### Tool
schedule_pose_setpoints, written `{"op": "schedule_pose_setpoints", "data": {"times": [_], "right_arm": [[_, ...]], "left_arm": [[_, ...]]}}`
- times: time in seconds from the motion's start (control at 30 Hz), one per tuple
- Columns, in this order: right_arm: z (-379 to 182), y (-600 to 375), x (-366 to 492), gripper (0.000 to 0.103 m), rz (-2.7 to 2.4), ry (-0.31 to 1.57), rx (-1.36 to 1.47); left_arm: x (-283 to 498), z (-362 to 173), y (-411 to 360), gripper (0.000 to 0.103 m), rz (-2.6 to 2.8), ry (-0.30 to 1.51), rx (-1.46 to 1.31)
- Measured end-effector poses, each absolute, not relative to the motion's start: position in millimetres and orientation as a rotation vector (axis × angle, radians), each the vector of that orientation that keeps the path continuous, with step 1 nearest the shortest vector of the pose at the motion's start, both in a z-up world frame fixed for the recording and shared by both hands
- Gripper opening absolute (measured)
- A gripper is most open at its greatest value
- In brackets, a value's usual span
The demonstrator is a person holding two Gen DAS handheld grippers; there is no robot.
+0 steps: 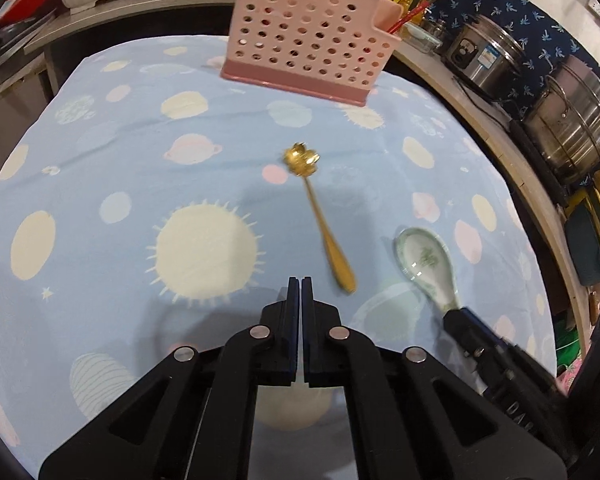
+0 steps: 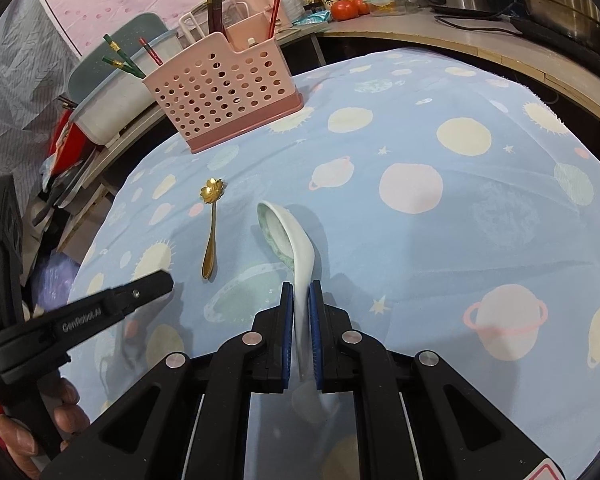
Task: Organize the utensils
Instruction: 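Close the left tool on the gold spoon handle while the right tool holds the ceramic spoon, then lift both held spoons and carry them over the pink holder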
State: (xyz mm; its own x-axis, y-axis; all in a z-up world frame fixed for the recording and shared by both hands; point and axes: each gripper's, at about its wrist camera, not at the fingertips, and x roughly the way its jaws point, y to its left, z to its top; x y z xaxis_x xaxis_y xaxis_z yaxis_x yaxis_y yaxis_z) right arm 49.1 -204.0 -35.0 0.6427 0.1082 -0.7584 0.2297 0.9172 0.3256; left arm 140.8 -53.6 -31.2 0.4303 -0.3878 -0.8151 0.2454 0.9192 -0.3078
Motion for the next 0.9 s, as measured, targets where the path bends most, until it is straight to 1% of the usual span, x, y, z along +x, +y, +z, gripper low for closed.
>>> {"op": "schedule_pose_setpoints", "data": {"times": [0.03, 0.07, 0.1, 0.13, 0.17, 0.27, 0.3, 0.37, 0.63, 0.87, 0.9], "right_arm": [[-34, -205, 49, 0.008, -0.073, 0.876, 0.416], [-34, -205, 49, 0.008, -0.074, 0.875, 0.417], [-33, -206, 50, 0.008, -0.075, 0.875, 0.417], [-33, -207, 50, 0.008, -0.076, 0.875, 0.416], [-33, -207, 51, 0.008, -0.076, 0.876, 0.417], [-34, -208, 52, 0.008, -0.073, 0.877, 0.417], [-34, -208, 52, 0.008, -0.072, 0.878, 0.418], [-34, -207, 53, 0.008, -0.07, 0.877, 0.419], [-31, -205, 51, 0.008, -0.067, 0.872, 0.423], [-18, -203, 44, 0.008, -0.053, 0.843, 0.423], [-16, -202, 43, 0.008, -0.051, 0.838, 0.422]], "left_arm": [[143, -32, -60, 0.004, -0.412, 1.061, -0.148], [145, -33, -65, 0.012, -0.406, 1.065, -0.139], [147, -34, -70, 0.025, -0.402, 1.065, -0.131], [149, -37, -76, 0.03, -0.397, 1.066, -0.119], [151, -40, -80, 0.031, -0.39, 1.068, -0.111], [152, -41, -87, 0.029, -0.374, 1.037, -0.074], [153, -42, -88, 0.015, -0.376, 1.036, -0.066], [152, -42, -86, 0.01, -0.383, 1.039, -0.062], [136, -37, -69, 0.01, -0.401, 1.041, -0.055], [122, -19, -43, 0.009, -0.386, 1.016, -0.094], [120, -16, -40, 0.001, -0.384, 1.009, -0.096]]}}
